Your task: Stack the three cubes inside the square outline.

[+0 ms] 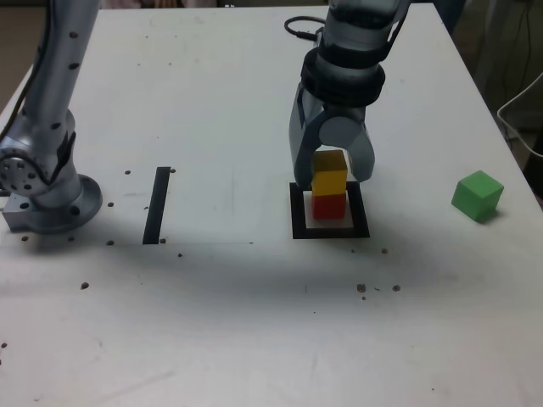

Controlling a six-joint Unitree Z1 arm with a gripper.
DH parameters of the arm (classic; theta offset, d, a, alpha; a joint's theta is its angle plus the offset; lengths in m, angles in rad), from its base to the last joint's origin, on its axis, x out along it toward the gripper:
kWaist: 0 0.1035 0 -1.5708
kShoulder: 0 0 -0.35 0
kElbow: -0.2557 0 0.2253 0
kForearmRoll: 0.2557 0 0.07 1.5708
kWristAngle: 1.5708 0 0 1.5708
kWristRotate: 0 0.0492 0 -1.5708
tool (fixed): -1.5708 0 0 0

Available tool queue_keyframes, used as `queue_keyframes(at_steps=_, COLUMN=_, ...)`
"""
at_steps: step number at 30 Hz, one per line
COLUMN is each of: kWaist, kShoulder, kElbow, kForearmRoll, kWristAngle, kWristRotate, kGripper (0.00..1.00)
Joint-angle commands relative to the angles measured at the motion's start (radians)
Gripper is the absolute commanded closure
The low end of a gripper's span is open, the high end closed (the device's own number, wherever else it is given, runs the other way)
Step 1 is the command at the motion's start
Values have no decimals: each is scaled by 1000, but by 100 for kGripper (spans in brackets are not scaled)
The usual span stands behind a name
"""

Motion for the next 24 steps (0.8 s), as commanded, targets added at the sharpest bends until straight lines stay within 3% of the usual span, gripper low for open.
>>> queue_keyframes(at_steps=1, kWaist=2, kShoulder=-1, kElbow=-1, kForearmRoll=3, kWristAngle=1, kWristRotate=1, kGripper=1)
queue_keyframes(at_steps=9, kWaist=2, kShoulder=-37, kElbow=-14, kForearmRoll=31, kWristAngle=9, kWristRotate=0, kGripper=0)
queue_keyframes(at_steps=18, kWaist=-22, kShoulder=-100, kElbow=-64, kForearmRoll=139, kWristAngle=64, kWristRotate=-38, kGripper=0)
queue_keyframes(at_steps=24, kWaist=-52, kShoulder=-114, kElbow=-130, kForearmRoll=183, kWristAngle=74, kWristRotate=-43, kGripper=0)
